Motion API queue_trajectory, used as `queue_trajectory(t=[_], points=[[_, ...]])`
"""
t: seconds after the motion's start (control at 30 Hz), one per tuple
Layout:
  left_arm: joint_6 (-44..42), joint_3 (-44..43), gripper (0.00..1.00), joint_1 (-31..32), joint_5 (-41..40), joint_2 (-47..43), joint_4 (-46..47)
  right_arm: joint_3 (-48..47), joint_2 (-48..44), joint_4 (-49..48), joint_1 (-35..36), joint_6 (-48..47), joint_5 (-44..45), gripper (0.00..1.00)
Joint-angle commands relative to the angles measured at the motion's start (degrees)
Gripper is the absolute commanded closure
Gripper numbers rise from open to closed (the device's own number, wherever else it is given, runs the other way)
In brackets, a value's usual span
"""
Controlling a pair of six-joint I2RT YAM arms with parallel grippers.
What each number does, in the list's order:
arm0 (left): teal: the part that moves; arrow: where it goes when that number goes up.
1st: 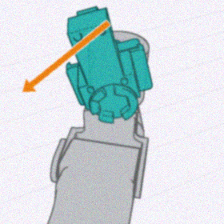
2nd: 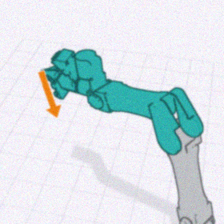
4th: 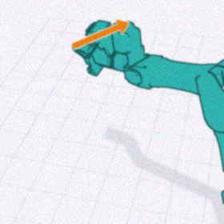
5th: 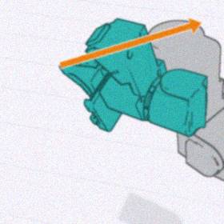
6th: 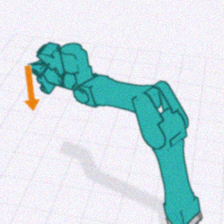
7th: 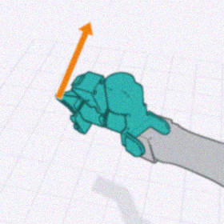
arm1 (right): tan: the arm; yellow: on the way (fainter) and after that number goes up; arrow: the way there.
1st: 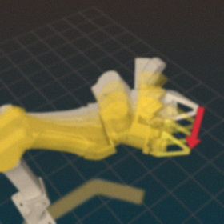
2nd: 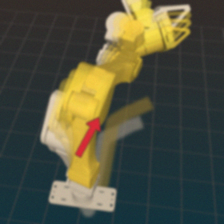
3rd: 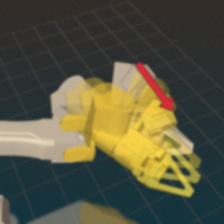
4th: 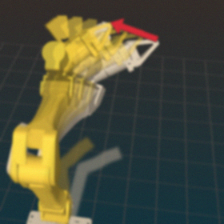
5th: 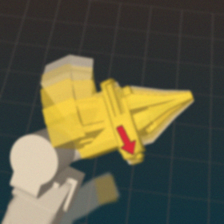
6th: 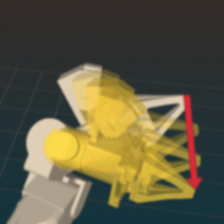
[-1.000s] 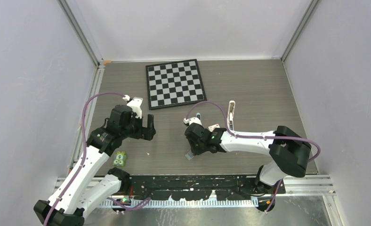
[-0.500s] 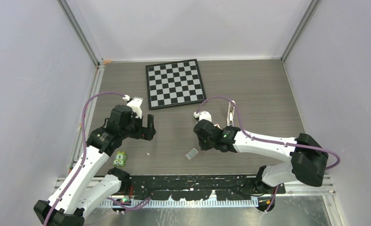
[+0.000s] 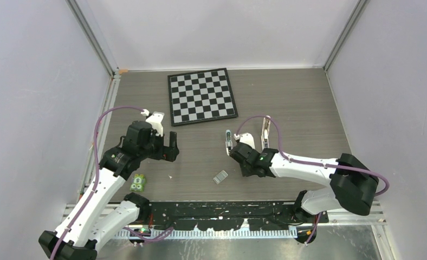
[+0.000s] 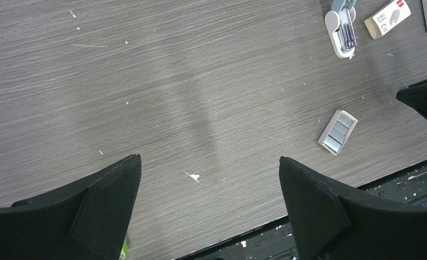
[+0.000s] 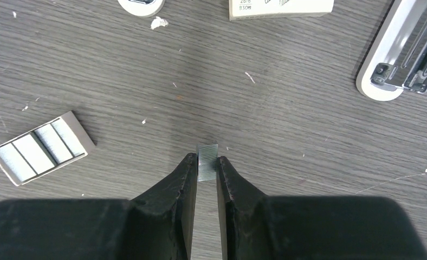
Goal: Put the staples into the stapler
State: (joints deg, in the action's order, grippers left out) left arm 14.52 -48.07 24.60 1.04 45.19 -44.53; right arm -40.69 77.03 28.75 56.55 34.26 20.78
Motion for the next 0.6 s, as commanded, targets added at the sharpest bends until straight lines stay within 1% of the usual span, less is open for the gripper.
queue_trajectory(t=[0.0,0.17,0.3,0.57], points=[[-0.7,-0.3,0.00,-0.2,-0.6,-0.3,0.9,-0.2,1.6,-2.0,-0.1,1.2,2.5,0.75],[-0.6,-0.3,0.00,-0.2,-0.6,-0.3,0.9,-0.3,3.2,-3.4,-0.4,0.8,1.6,0.74],[-0.6,-0.2,0.00,-0.2,-0.6,-0.4,0.9,-0.2,3.7,-3.8,-0.6,0.9,1.4,0.71],[-0.6,-0.3,0.00,-0.2,-0.6,-0.3,1.0,-0.6,2.1,-3.8,-1.4,0.5,-0.3,0.66]])
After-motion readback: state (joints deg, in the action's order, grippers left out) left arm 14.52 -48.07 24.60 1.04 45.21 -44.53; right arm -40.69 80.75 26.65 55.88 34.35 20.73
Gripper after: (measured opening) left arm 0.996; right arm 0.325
